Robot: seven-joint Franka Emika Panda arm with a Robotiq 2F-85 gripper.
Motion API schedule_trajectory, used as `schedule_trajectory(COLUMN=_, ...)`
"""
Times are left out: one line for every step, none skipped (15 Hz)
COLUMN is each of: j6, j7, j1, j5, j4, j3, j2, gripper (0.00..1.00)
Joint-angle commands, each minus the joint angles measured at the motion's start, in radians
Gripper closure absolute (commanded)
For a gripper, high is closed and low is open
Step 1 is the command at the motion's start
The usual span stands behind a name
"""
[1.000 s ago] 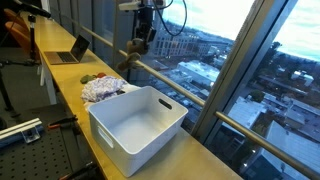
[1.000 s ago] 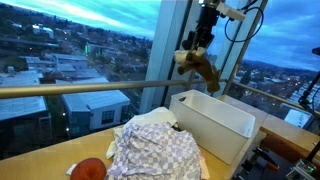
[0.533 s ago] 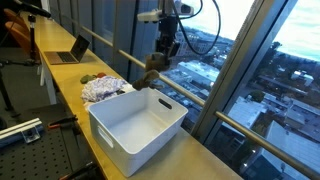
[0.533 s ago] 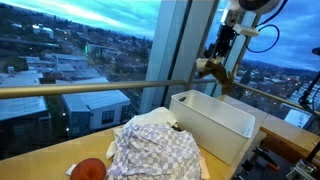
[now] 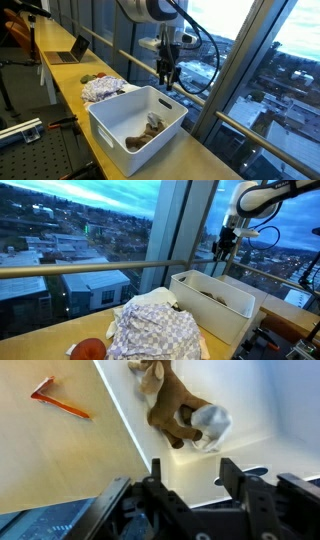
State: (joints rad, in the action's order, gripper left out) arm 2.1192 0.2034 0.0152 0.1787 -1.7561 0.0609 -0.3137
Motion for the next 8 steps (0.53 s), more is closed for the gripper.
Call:
schedule_trajectory(j6=0.02, j7=0.022, j1=-0.028, j5=-0.003, j4=-0.066, j3=-0.011, j2=0.07, gripper=0.05)
schedule_trajectory(j6=0.024, j7=0.026, j1=-0.042, j5=-0.002, j4=-0.072, j3=-0.022, j2=0.074, gripper=0.01)
schedule_trajectory(j6=0.026, j7=0.029, j1=-0.055, j5=-0.001, j4=-0.078, j3=-0.033, j2=0.078, gripper=0.0)
schedule_trajectory(j6=0.029, j7=0.038, j1=-0.076, j5=0.001, j4=-0.082, j3=-0.049, j2=0.075, gripper=0.0)
schedule_trajectory(j6=0.029, j7=0.046, j1=-0.095, j5=0.001, j4=-0.082, j3=-0.064, j2=0.072, gripper=0.0)
schedule_trajectory(j6=0.032, j7=0.054, j1=-0.118, j5=-0.002, j4=-0.085, j3=-0.083, j2=0.063, gripper=0.0)
schedule_trajectory(j6=0.033, j7=0.065, j1=-0.142, j5=-0.003, j4=-0.083, j3=-0.102, j2=0.047, gripper=0.0)
schedule_trajectory(j6=0.026, j7=0.067, j1=-0.162, j5=-0.007, j4=-0.081, j3=-0.12, j2=0.039, gripper=0.0)
